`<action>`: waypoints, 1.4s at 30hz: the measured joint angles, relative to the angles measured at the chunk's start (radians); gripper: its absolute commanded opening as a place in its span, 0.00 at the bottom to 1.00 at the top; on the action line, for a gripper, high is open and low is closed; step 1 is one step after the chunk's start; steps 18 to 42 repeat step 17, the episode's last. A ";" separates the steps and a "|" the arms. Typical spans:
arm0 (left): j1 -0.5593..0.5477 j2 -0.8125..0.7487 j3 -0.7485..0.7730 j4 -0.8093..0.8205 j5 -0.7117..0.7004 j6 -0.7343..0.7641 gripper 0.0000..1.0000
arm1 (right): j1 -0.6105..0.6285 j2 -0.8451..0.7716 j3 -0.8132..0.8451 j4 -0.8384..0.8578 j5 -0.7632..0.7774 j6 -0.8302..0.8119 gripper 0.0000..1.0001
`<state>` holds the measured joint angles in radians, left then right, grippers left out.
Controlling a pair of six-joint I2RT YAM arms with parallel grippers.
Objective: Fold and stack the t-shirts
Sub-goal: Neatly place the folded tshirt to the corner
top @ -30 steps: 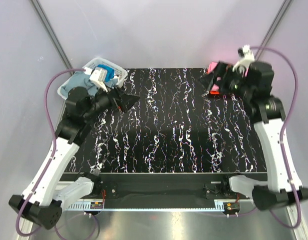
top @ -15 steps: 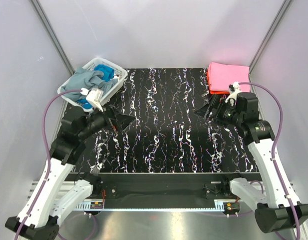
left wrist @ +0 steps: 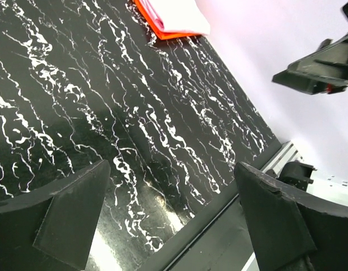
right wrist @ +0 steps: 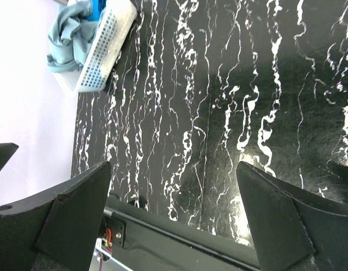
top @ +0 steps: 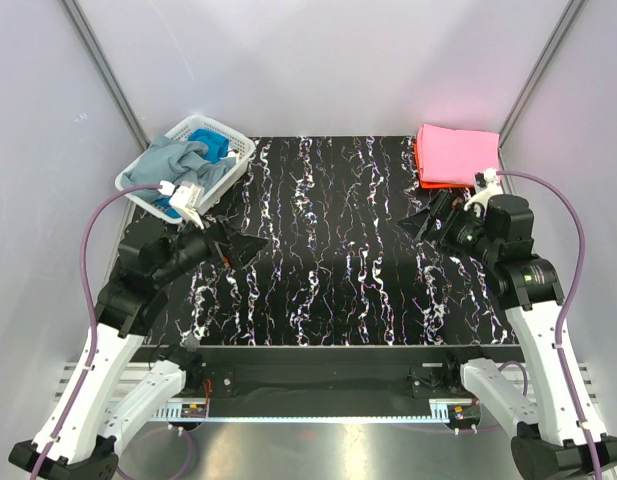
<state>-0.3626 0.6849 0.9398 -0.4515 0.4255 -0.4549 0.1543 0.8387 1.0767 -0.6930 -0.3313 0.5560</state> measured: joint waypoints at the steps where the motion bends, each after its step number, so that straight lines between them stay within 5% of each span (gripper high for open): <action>1: 0.000 0.000 0.000 -0.004 0.000 0.003 0.99 | 0.000 -0.008 0.000 -0.003 0.007 0.000 1.00; 42: 0.000 0.004 0.000 -0.026 -0.004 0.013 0.99 | 0.000 -0.024 0.012 -0.011 0.035 0.010 1.00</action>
